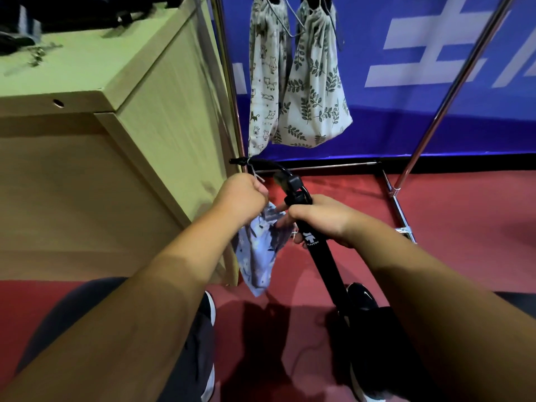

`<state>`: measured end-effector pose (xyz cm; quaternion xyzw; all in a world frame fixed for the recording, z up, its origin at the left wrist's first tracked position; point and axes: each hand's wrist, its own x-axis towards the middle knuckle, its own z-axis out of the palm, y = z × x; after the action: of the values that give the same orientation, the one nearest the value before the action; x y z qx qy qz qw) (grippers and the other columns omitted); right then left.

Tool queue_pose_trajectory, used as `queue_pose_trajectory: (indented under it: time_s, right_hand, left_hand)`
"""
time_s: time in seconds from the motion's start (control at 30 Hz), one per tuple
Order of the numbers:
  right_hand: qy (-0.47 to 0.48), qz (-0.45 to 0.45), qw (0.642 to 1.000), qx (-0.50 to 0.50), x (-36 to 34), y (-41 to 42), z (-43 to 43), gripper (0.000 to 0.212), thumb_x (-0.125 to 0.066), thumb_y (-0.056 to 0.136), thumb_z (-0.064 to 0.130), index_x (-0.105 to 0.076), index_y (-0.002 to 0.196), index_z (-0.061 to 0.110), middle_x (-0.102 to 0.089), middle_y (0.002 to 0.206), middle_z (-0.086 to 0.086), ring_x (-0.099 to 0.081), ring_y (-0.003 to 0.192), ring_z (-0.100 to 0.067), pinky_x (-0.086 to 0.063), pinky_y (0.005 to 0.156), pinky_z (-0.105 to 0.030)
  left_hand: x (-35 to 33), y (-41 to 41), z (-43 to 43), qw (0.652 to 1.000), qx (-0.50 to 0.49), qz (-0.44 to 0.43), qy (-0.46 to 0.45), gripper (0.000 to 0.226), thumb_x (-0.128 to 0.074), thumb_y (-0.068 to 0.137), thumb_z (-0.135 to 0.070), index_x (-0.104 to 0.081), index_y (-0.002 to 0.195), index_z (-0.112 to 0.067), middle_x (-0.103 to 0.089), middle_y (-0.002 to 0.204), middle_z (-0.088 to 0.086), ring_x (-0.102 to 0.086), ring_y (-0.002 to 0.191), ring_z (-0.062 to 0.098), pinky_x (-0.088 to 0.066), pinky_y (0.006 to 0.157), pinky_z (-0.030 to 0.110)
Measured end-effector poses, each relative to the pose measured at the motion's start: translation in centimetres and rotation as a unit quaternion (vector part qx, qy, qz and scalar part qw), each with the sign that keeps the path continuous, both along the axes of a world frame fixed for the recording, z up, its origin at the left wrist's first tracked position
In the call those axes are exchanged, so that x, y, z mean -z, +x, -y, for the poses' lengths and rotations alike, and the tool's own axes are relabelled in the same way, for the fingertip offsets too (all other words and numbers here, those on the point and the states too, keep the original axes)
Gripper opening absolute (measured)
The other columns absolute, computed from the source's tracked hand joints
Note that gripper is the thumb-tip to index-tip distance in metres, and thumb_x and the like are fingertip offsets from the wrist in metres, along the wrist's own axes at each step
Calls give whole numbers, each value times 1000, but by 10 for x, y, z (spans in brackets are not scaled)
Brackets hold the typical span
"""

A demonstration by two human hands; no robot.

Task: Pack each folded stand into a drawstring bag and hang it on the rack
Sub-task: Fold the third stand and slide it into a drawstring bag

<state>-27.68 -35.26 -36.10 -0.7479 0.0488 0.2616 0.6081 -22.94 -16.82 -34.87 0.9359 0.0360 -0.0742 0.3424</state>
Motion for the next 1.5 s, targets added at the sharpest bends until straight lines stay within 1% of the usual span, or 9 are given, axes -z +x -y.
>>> queue_pose_trajectory:
  time_s: [0.23,0.4,0.5,0.6,0.73,0.87,1.07,1.23,1.5]
  right_hand:
    - [26,-3,1000,-14,-2,0,1,32,-62,92,14,-77,120,17,-82,112,-2,-73,77,-28,-61,71,-35]
    - [92,-5,996,5,-9,3,4,33,-63,89,6,-79,118,12,-81,112,-11,-66,78,-30,-59,66,-32]
    - [101,-11,995,-1,-7,4,8,40,-65,82,12,-77,120,13,-79,115,-17,-64,82,-33,-58,70,-35]
    - [82,-10,997,-11,-2,3,9,50,-67,69,17,-78,118,15,-80,112,-16,-65,79,-32,-56,75,-37]
    - [58,-6,998,-26,3,0,12,39,-57,88,4,-75,121,13,-81,110,-14,-66,76,-29,-55,79,-41]
    - [56,-15,998,-34,5,-2,15,39,-54,89,4,-75,121,12,-80,111,-15,-68,74,-27,-56,75,-38]
    - [51,-22,997,-46,5,-1,17,44,-57,80,10,-75,121,12,-80,112,-15,-69,73,-24,-55,77,-39]
    - [71,-51,995,-52,6,-4,17,41,-54,84,1,-76,118,10,-80,106,-16,-64,68,-21,-54,68,-32]
    - [57,-92,992,-60,12,-2,23,48,-57,76,9,-73,121,9,-79,111,-21,-62,74,-28,-53,68,-32]
  left_hand:
    - [-2,6,-9,995,-97,10,-37,29,-52,89,-1,-66,79,-23,-65,76,-5,-64,72,22,-43,64,24]
    - [-4,9,-13,986,-150,12,-75,28,-48,91,-3,-66,108,-17,-66,102,7,-63,94,31,-49,78,30]
    - [-9,11,-13,978,-170,-8,-121,20,-51,92,-7,-69,95,-14,-72,106,14,-67,99,36,-54,92,38]
    - [-8,14,-14,971,-176,-26,-159,16,-58,92,-13,-71,97,-6,-72,94,14,-68,87,34,-54,82,38]
    - [-5,11,-14,970,-141,-34,-192,11,-62,87,1,-67,82,-8,-65,80,4,-60,78,23,-47,74,27]
    - [0,12,-19,975,-150,-30,-164,8,-65,91,-7,-68,91,-14,-72,94,8,-71,95,31,-60,93,40]
    - [-2,11,-20,972,-148,13,-180,13,-65,99,-12,-67,88,-17,-67,80,6,-58,70,22,-45,63,28]
    - [-3,13,-24,938,-156,1,-309,22,-65,97,1,-73,92,-19,-72,92,11,-61,83,23,-50,75,35]
    - [-10,14,-26,900,-159,-3,-406,55,-44,95,19,-73,121,-20,-75,114,16,-74,87,26,-61,64,29]
